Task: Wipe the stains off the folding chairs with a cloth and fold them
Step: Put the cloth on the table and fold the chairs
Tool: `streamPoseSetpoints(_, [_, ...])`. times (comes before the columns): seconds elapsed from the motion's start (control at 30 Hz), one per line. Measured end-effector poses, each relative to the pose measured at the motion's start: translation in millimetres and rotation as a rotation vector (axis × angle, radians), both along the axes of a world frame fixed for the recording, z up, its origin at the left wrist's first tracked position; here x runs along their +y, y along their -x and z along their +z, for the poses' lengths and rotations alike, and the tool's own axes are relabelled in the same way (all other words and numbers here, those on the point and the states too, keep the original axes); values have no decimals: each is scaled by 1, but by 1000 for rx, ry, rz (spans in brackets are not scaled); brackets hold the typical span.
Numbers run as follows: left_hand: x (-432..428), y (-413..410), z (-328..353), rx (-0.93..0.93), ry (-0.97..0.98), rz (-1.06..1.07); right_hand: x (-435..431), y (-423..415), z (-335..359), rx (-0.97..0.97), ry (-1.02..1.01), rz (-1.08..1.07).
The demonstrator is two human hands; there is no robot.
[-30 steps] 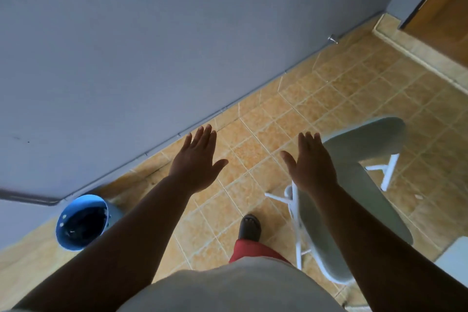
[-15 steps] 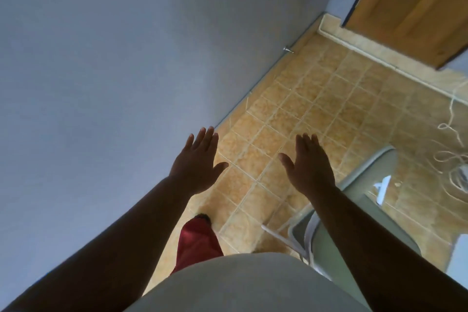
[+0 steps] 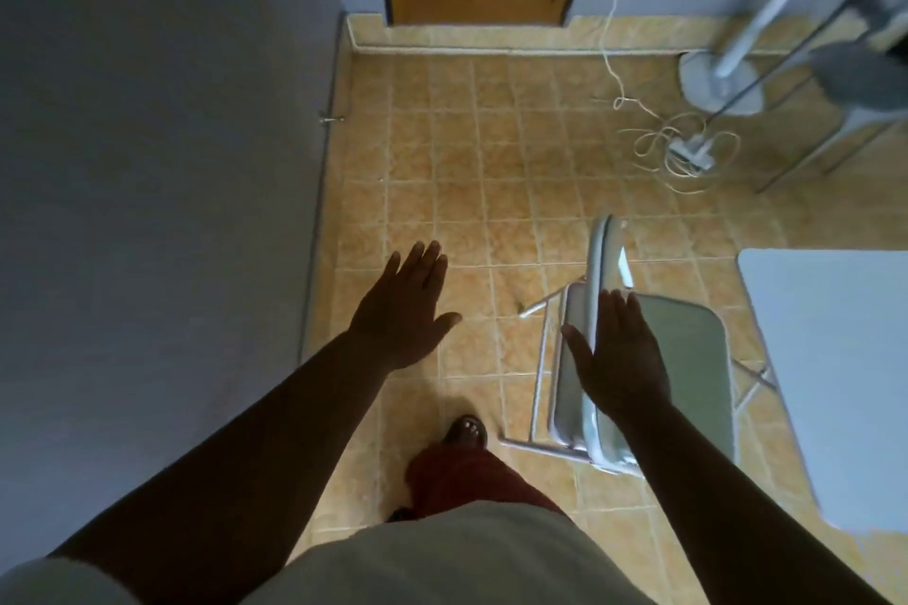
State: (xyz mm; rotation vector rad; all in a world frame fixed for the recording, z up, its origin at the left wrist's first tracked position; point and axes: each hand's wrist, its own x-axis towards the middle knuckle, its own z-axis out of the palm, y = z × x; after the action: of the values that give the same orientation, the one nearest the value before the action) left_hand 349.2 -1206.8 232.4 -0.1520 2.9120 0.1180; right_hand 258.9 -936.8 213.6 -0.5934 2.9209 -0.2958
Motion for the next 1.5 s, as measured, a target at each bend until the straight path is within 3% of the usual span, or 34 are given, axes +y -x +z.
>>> streamPoseSetpoints(0.53, [78, 224, -19, -166, 4, -657, 45, 10, -18, -189, 13, -508])
streamPoseSetpoints(0.9, [130, 338, -42, -400, 97, -1204, 6, -5, -26, -372, 166, -1062])
streamPoseSetpoints(1.2, [131, 376, -63, -560, 209, -1406, -52, 6, -39, -407, 275, -1286])
streamPoseSetpoints(1.5, [133, 383, -60, -610, 286, -1513, -56, 5, -51, -340, 179, -1227])
